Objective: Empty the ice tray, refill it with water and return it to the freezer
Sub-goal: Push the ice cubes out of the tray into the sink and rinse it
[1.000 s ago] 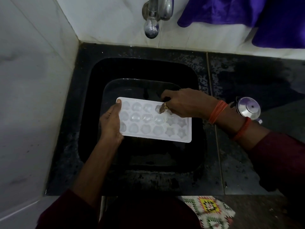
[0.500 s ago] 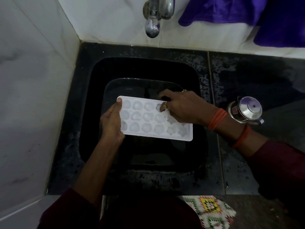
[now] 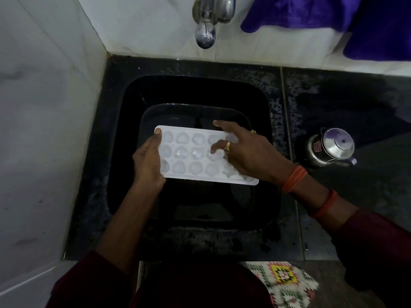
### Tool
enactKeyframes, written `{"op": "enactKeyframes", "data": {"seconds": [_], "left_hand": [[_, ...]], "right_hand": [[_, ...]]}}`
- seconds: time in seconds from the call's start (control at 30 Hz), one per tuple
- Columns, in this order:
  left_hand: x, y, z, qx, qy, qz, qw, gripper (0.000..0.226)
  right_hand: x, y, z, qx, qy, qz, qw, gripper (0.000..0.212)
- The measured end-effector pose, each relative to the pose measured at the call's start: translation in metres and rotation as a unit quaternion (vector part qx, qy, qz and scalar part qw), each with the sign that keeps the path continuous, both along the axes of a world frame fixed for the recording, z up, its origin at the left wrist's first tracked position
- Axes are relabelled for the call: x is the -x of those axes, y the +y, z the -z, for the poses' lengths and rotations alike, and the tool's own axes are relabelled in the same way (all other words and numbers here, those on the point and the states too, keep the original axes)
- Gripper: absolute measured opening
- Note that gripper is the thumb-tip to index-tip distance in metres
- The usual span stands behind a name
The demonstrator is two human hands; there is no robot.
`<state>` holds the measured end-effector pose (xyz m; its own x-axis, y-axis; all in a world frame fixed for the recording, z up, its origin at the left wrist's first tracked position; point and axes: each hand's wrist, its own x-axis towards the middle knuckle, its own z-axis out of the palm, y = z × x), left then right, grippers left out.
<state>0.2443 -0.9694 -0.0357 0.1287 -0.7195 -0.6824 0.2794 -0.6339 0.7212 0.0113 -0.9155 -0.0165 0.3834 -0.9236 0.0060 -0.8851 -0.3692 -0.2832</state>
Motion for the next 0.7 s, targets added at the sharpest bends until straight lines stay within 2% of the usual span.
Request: {"op": "enactKeyframes", "data": {"seconds": [0.1, 0.33, 0.7], "left_hand": [[0.002, -0.001, 0.000, 0.004, -0.003, 0.004, 1.000, 0.027], [0.003, -0.001, 0.000, -0.004, -0.003, 0.010, 1.000, 0.025], [0.001, -0.003, -0.001, -0.008, -0.002, 0.004, 1.000, 0.033]], "right_hand": [[0.007, -0.003, 0.000, 0.004, 0.053, -0.048, 0.997, 0.032], [0.018, -0.018, -0.008, 0.004, 0.111, -0.124, 0.986, 0.035], [0.011, -0.027, -0.013, -0.045, 0.111, -0.110, 0.987, 0.035]]}}
